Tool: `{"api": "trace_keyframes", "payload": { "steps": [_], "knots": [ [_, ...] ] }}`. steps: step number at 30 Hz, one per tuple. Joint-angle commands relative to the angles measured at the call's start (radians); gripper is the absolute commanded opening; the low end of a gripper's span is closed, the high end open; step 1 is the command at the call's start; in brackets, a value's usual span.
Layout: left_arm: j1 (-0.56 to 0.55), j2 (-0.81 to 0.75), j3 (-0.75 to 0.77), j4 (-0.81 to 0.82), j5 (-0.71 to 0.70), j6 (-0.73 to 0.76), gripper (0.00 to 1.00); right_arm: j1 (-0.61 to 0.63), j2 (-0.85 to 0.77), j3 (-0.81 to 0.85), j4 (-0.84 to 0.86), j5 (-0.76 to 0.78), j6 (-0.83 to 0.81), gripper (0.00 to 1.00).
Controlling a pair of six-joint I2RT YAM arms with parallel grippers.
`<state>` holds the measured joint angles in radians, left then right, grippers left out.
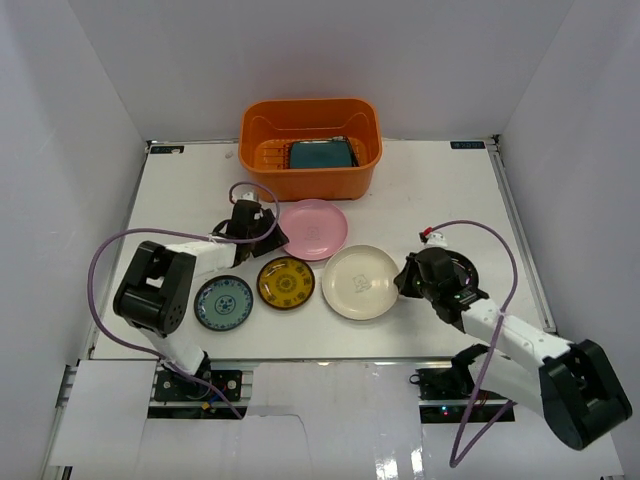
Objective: Place the plates into the plastic bin on the countertop
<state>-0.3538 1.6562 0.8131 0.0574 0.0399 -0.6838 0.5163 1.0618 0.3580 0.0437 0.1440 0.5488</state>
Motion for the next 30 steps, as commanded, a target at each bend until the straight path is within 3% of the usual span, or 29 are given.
{"api": "trace_keyframes", "payload": {
  "steps": [1, 5, 6, 10, 13, 20, 26, 30],
  "knots": [
    [-0.011, 0.025, 0.050, 0.071, -0.008, 0.000, 0.60, 0.002, -0.147, 0.018, -0.085, 0.112, -0.018, 0.08],
    [-0.014, 0.079, 0.086, 0.067, -0.032, 0.007, 0.04, 0.004, -0.338, 0.144, -0.175, 0.127, -0.038, 0.08],
    [-0.016, 0.076, 0.087, 0.058, -0.066, 0.007, 0.00, 0.004, -0.336, 0.183, -0.177, 0.135, -0.047, 0.08],
    [-0.016, -0.048, 0.020, 0.067, -0.061, 0.000, 0.00, 0.002, -0.186, 0.442, -0.163, 0.175, -0.116, 0.08],
    [-0.016, -0.240, -0.023, 0.026, -0.061, -0.010, 0.00, -0.005, 0.002, 0.665, -0.081, 0.186, -0.144, 0.08],
    [-0.027, -0.649, -0.062, -0.189, -0.066, 0.012, 0.00, -0.025, 0.648, 1.301, -0.091, 0.124, -0.211, 0.08],
    [-0.024, -0.727, 0.125, -0.350, -0.146, 0.070, 0.00, -0.038, 1.108, 1.821, -0.175, 0.078, -0.220, 0.08],
    [-0.024, -0.656, 0.282, -0.367, -0.213, 0.110, 0.00, -0.059, 1.264, 1.978, -0.188, 0.040, -0.201, 0.08]
  ]
}}
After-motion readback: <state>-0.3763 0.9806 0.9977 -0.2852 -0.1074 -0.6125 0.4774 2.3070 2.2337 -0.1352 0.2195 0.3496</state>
